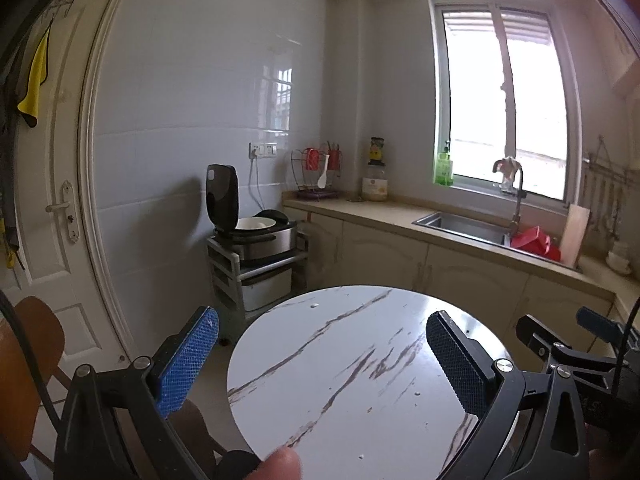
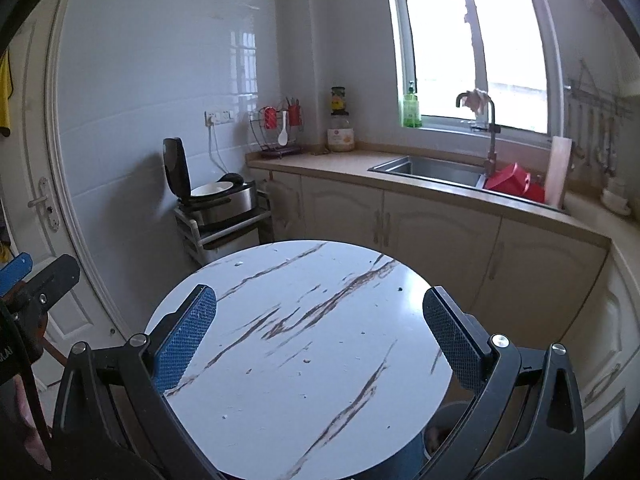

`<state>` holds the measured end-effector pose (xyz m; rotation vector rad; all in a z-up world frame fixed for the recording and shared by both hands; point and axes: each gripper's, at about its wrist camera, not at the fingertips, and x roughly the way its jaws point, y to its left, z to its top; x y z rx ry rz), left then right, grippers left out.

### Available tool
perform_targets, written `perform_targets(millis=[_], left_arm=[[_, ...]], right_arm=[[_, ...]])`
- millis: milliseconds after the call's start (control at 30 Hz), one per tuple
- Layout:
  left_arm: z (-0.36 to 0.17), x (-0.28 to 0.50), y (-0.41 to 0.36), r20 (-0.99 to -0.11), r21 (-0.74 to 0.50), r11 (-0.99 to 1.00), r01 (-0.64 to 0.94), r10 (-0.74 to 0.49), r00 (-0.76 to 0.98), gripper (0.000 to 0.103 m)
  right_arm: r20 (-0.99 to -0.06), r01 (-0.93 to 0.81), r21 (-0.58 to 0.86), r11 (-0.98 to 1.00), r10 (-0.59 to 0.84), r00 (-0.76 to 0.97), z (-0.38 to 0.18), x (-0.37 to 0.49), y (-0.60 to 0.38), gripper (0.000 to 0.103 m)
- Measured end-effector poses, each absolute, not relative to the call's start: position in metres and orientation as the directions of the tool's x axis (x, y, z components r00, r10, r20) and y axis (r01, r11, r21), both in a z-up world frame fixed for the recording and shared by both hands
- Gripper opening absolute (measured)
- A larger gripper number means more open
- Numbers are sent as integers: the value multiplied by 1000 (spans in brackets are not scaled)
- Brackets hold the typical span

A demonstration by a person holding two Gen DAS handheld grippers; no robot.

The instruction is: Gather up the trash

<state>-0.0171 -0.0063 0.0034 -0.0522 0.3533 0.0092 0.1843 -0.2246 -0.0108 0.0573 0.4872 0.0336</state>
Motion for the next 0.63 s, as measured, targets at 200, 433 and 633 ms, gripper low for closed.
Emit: perform_targets(millis=[200, 433, 633], left_arm=[[11, -9, -18, -348, -46, 999, -21, 4, 937, 102], [14, 12, -17, -347, -48, 999, -7, -11, 938, 102], [14, 8, -18, -340, -56, 998, 5, -24, 940, 102]], right_arm=[[-461, -19, 62, 998, 46, 886, -9, 182, -223, 103], [-461, -19, 62, 998, 45, 886, -9, 182, -223, 103], [-461, -21, 63, 998, 48, 886, -9, 182, -224, 103]])
